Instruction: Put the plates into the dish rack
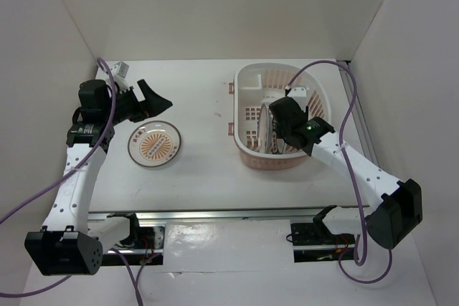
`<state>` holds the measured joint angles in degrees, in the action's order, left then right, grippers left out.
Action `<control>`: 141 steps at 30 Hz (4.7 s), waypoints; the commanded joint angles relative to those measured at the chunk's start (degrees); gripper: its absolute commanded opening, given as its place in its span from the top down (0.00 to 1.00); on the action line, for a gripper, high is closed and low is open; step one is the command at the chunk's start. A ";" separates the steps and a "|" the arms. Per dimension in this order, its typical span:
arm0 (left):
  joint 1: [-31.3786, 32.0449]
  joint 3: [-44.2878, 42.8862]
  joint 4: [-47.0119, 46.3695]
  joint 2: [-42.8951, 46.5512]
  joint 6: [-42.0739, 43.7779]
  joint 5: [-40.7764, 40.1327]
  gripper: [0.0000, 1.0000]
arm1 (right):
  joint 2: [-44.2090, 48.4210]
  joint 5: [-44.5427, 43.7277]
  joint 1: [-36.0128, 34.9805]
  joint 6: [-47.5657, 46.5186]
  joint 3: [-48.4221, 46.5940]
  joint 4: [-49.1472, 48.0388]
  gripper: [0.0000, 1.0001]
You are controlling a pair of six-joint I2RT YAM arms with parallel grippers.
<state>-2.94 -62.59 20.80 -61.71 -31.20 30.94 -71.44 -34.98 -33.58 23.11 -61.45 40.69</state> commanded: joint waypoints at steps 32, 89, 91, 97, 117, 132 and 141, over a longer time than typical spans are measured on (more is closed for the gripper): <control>-4.52 19.94 6.71 11.16 -19.67 -26.18 0.00 | 6.93 2.70 -18.98 -1.92 -25.22 11.97 0.01; -5.59 31.23 -13.43 2.36 -29.02 -33.58 1.00 | 7.10 23.12 -18.98 -8.00 -15.62 -9.22 0.01; -5.59 29.64 -12.20 9.46 -26.30 -32.18 1.00 | 6.49 23.12 -19.50 -8.52 -16.24 -10.97 0.01; -6.11 22.78 -9.63 19.87 -19.52 -21.75 1.00 | 2.02 27.50 -19.50 -9.57 -18.70 -14.75 0.01; -6.11 27.69 -42.41 25.15 -26.88 16.00 1.00 | -10.65 46.22 -6.85 -12.49 -23.89 -21.00 0.02; -6.11 22.86 -24.94 22.78 -17.24 7.05 0.04 | -3.64 35.62 -6.32 -7.91 -29.33 -16.35 1.00; -6.11 17.59 -9.12 22.78 -6.25 -1.75 0.00 | 4.55 -4.10 -6.32 -7.38 -38.73 2.80 1.00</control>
<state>-9.13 -42.35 5.80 -38.50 -43.18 33.32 -71.00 -21.10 -40.07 15.16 -95.39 38.11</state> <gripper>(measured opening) 1.000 0.058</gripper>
